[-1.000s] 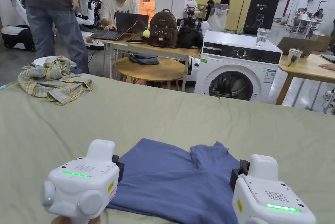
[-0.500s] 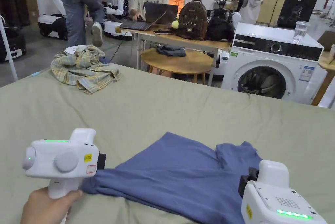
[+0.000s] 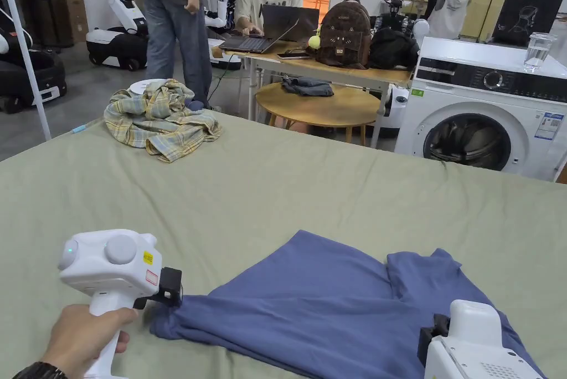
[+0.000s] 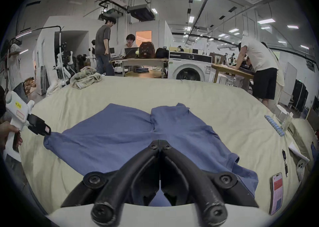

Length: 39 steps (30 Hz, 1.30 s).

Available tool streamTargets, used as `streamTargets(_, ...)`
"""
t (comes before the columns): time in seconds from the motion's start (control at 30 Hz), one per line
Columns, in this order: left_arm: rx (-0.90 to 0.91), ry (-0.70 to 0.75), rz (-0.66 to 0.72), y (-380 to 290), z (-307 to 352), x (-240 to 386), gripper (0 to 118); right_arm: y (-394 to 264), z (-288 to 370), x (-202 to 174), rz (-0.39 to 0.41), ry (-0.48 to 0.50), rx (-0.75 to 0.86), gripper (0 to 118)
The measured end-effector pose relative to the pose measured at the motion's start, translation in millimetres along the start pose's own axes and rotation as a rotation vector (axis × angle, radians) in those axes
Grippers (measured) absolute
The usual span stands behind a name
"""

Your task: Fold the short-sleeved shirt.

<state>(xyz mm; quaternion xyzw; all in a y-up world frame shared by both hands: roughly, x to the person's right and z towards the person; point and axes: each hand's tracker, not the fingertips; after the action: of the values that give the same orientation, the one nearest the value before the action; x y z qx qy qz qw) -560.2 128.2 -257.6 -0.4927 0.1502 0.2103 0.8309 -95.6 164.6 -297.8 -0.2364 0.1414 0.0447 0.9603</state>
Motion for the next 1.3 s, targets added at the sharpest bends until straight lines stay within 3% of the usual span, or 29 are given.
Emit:
streamTargets(0.1,-0.058,0.054,-0.059,0.1,-23.4,8.7,59,-2.6,-3.3,2.3,0.000,-0.003,-0.018,0)
streamTargets(0.23,0.004,0.141,-0.124,-8.7,-21.6,31.9,54,-5.0,-7.0,7.2,-0.008,-0.008,-0.030,0)
streamTargets(0.27,0.017,0.160,-0.152,-12.1,-22.1,35.3,46,-5.4,-8.0,8.8,-0.009,-0.006,-0.033,0)
streamTargets(0.37,0.048,0.164,-0.243,-19.2,-22.6,51.7,0,-5.2,-12.4,15.3,-0.014,-0.013,-0.045,0)
streamTargets(0.57,0.064,0.152,-0.262,-24.4,-16.0,51.6,0,13.8,-27.4,44.7,-0.045,-0.023,-0.070,0)
streamTargets(0.73,0.118,0.088,-0.227,-28.2,3.5,45.2,0,61.7,-76.1,92.3,-0.041,-0.040,-0.161,0)
streamTargets(0.77,0.130,0.078,-0.216,-29.5,6.6,43.5,0,69.9,-90.3,101.8,-0.038,-0.039,-0.211,7)
streamTargets(0.87,0.196,0.049,-0.198,-31.8,13.1,36.8,0,88.0,-138.3,131.5,-0.047,-0.020,-0.358,52)
streamTargets(0.9,0.207,0.034,-0.200,-33.6,15.7,34.9,0,91.0,-155.9,141.2,-0.050,-0.003,-0.413,57)
streamTargets(1.07,0.202,0.027,-0.172,-35.3,14.0,31.2,0,75.1,-213.3,157.7,-0.033,0.010,-0.547,57)
streamTargets(1.17,0.196,0.027,-0.166,-36.9,11.7,30.3,0,56.2,-239.9,161.0,-0.079,0.051,-0.630,57)
streamTargets(1.23,0.187,0.022,-0.161,-36.2,7.8,30.7,0,54.4,-238.2,158.5,-0.062,0.041,-0.598,57)
streamTargets(1.3,0.188,0.028,-0.173,-37.7,6.5,33.2,0,57.4,-231.2,149.9,-0.027,0.011,-0.589,46)
